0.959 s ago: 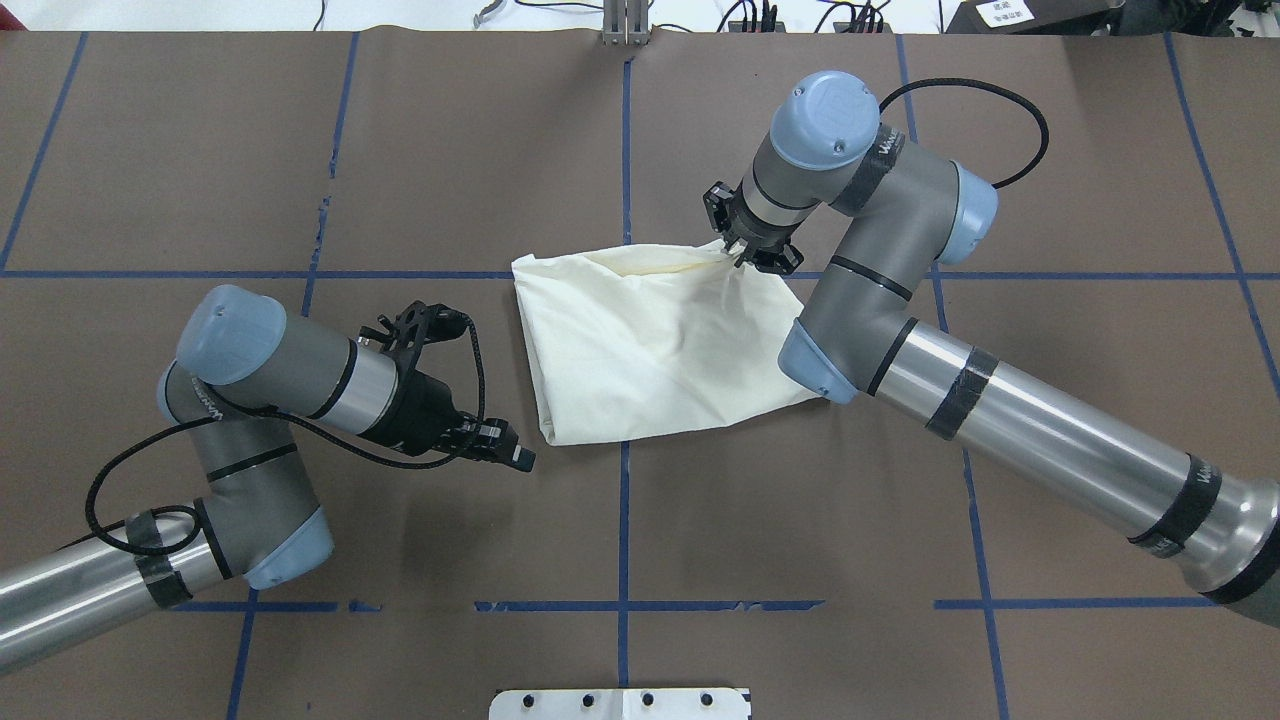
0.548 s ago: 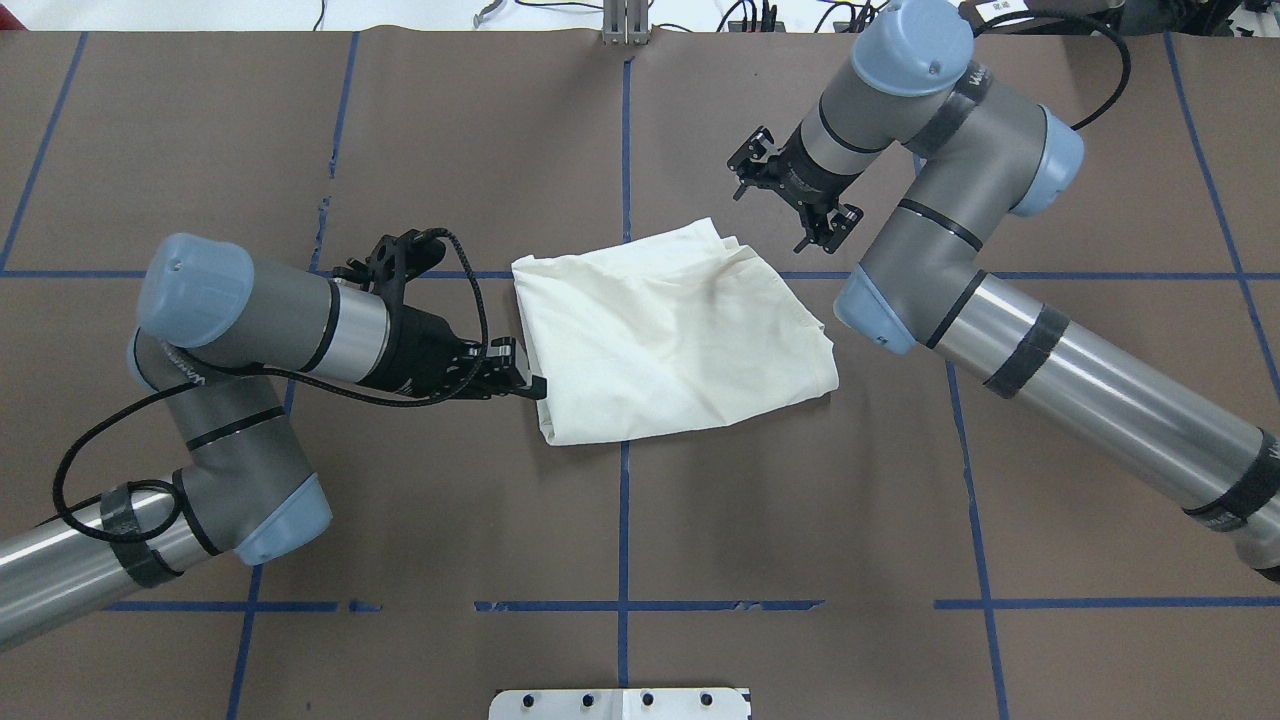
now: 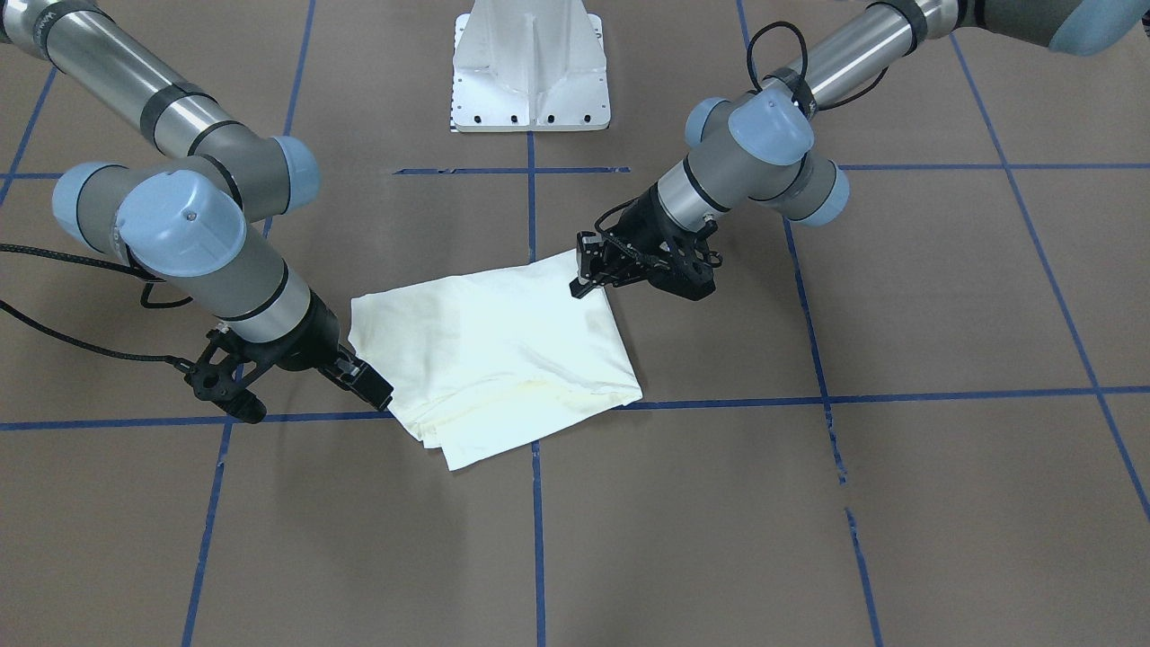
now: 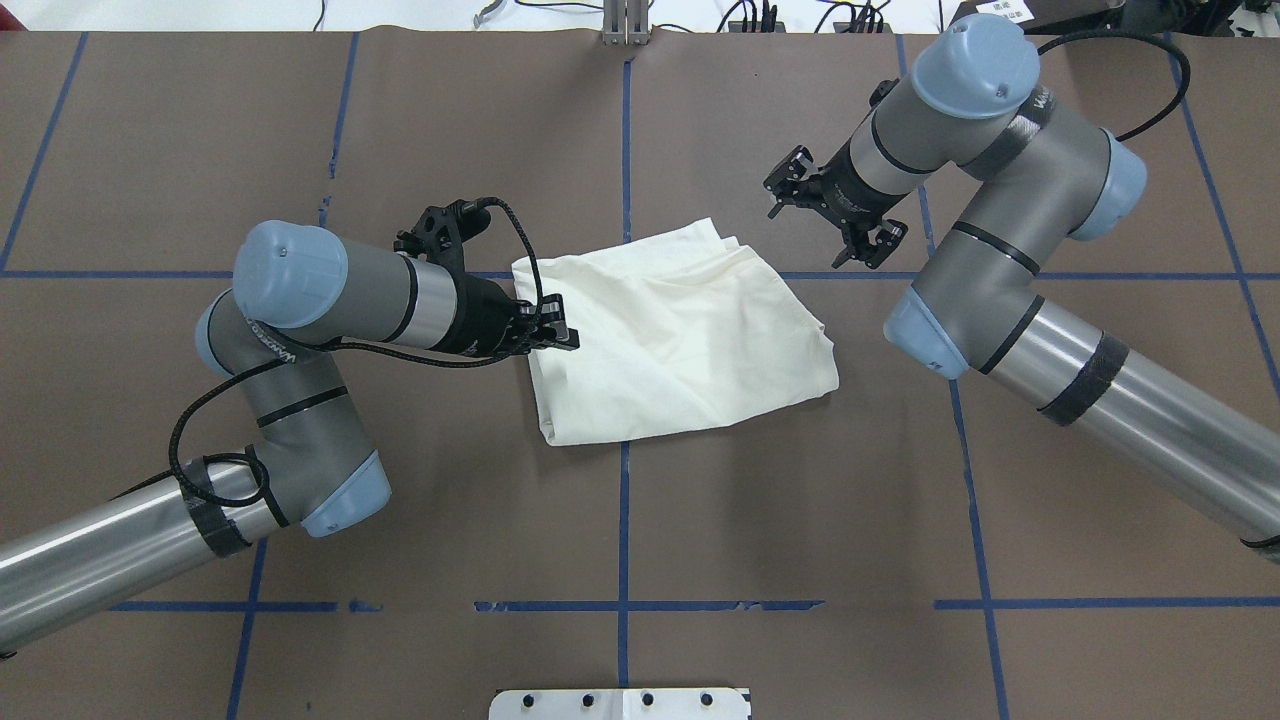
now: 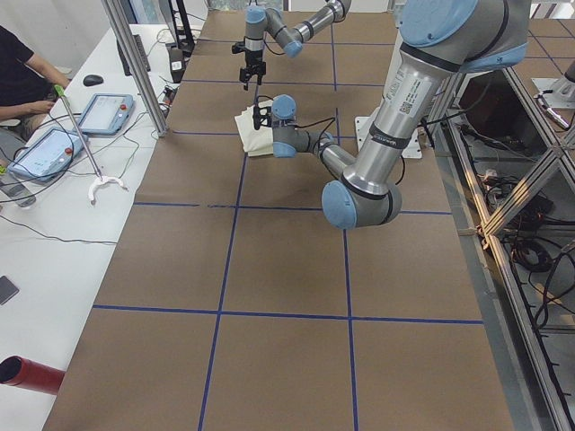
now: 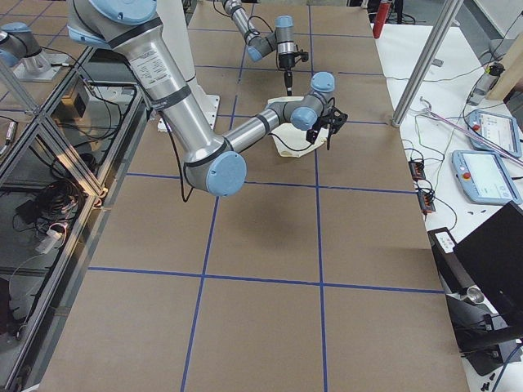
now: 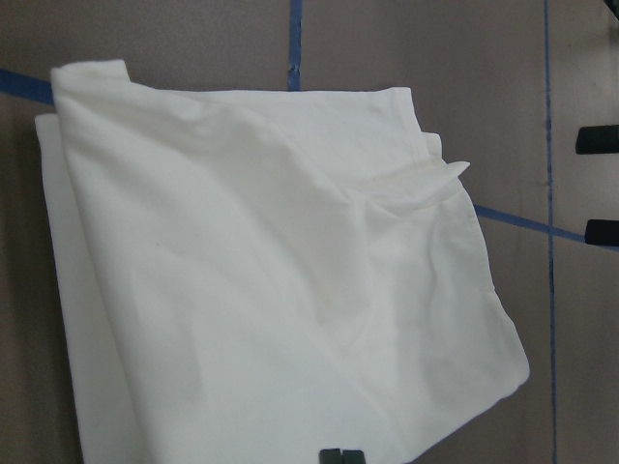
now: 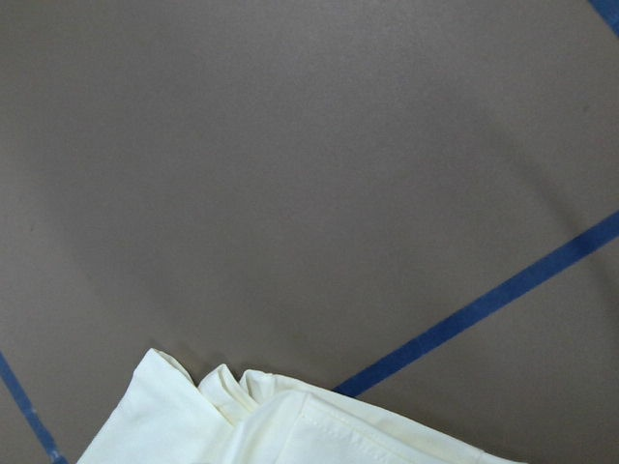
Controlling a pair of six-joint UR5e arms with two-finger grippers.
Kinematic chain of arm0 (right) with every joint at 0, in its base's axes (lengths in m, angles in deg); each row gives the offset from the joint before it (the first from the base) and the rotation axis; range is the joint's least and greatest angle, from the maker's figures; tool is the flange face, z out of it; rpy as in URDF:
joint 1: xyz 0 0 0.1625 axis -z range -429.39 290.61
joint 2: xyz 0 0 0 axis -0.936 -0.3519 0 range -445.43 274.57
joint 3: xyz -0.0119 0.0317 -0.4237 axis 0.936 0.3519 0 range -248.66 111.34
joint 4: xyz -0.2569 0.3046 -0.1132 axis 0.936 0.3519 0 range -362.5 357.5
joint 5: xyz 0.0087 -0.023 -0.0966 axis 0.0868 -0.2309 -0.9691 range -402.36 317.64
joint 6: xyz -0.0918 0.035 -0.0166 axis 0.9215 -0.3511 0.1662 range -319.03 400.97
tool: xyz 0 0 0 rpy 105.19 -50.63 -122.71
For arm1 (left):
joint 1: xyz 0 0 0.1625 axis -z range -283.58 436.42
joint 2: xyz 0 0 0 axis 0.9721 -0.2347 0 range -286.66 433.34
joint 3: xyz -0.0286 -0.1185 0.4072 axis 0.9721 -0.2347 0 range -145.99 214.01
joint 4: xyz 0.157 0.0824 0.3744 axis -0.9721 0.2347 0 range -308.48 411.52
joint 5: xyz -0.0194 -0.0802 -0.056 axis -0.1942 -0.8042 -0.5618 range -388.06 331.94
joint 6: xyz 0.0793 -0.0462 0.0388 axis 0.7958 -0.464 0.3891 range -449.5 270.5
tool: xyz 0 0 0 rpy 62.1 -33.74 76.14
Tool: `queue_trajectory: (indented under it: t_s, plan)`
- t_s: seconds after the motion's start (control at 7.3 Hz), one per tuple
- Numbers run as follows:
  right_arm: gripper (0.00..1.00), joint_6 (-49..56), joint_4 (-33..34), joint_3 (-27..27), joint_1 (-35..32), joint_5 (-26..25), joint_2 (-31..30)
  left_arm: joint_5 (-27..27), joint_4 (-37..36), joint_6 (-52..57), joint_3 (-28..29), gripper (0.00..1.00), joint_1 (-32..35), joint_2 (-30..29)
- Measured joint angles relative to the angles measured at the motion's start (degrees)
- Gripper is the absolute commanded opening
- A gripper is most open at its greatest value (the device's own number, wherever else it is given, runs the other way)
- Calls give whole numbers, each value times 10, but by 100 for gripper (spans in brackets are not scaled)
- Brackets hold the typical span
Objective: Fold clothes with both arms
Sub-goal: 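Open the right gripper and raise it while the left gripper smooths the near side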
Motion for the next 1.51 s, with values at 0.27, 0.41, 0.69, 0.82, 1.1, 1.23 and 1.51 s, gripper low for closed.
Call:
queue_trajectory:
  t_s: [0.27,0.41,0.69,0.82,1.1,1.23,1.51]
  plan:
    - [100,2,0,-1,0,-1,-4,3,-1,2,11,0,-18,3]
    - [100,2,-1,0,0,-1,-6,2,-1,2,15,0,-24,4]
    - [100,3,-1,-2,0,1,-7,0,-2,2,16,0,-38,14]
    - [100,3,-1,-3,-1,2,-8,-1,-3,2,15,0,-45,22]
    - [100,3,-1,-6,-1,4,-8,-13,-5,1,4,0,-48,33]
    - [100,4,-1,-10,-1,4,-13,-18,-11,1,-19,0,-48,49]
    - [100,11,0,-38,-5,6,-40,-22,-22,0,-89,0,-48,111]
